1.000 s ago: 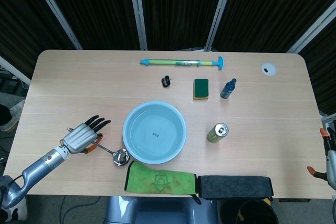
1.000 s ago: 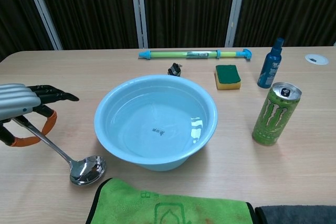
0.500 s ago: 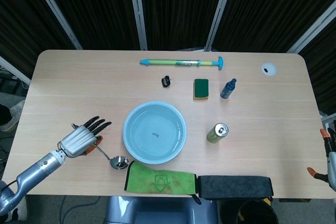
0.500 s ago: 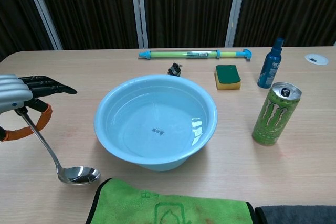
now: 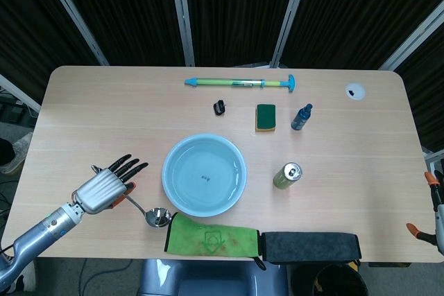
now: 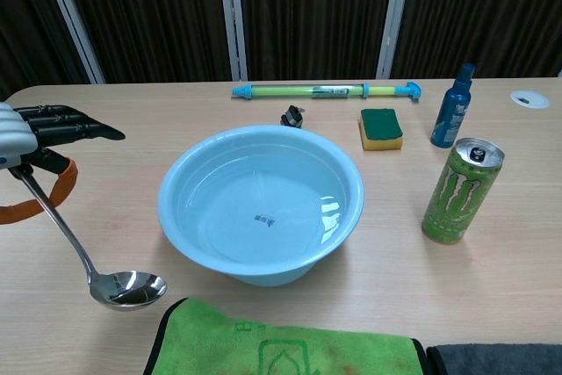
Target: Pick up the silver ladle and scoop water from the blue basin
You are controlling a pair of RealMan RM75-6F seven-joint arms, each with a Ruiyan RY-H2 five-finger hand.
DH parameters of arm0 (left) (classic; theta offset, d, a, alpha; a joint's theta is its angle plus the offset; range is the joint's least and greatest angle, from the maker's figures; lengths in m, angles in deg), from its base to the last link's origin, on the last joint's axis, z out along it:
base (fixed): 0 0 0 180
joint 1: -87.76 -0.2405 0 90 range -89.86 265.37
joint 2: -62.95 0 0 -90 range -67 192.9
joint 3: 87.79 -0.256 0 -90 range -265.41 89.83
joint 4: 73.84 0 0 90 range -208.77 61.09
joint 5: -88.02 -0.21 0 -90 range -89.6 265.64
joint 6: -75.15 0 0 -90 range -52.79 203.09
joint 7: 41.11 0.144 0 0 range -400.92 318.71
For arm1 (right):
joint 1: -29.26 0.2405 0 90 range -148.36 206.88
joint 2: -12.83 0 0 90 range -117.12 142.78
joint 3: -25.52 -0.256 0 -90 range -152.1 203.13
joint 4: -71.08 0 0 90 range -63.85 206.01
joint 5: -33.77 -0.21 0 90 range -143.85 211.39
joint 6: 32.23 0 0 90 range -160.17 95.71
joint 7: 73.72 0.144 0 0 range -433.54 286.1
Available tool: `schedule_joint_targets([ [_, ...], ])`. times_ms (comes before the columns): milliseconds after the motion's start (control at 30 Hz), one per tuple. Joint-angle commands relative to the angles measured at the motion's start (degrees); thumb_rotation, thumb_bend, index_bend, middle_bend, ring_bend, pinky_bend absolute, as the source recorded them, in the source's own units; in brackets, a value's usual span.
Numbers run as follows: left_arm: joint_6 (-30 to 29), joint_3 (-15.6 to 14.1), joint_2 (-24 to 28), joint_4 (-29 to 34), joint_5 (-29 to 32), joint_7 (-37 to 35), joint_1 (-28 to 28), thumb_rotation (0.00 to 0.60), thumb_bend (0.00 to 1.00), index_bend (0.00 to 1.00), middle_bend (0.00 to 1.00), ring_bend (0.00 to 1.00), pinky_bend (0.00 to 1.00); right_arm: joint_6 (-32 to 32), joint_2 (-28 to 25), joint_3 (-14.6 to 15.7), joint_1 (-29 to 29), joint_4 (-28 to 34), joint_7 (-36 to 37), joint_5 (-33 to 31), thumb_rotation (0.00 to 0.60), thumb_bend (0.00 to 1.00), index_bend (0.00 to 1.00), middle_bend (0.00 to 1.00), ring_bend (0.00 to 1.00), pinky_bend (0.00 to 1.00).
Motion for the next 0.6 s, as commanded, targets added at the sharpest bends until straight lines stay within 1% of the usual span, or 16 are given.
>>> schedule_joint_targets([
  [33,-1.11,0.55,1.63,2.38,-0.99,1.57,0.01,0.6,0.5,0.61,0.0,0.0,0.0,0.55,-0.23,0.18,-0.31,0.08,0.61,0.64,0.6,0.0,0.0,0.0,0.0,0.0],
  [400,-4.04,3.38,8.15,13.71,-5.82,6.42,1.75,0.6,0.5,0.63,0.0,0.0,0.0,2.36,-1.03,1.01,-1.3,0.01,3.08,3.44,0.6,0.0,0.0,0.0,0.0,0.0],
  [533,-4.48,4.44,9.0,15.51,-6.52,6.72,2.2,0.6,0.49,0.64,0.0,0.0,0.0,2.73,-1.16,1.19,-1.51,-0.07,3.59,4.01,0.6,0.0,0.0,0.0,0.0,0.0],
  [600,-3.92,5.49,9.0,15.7,-5.55,6.74,2.63,0.6,0.49,0.64,0.0,0.0,0.0,2.8,-1.27,1.31,-1.58,-0.17,3.94,4.31,0.6,0.0,0.0,0.0,0.0,0.0],
])
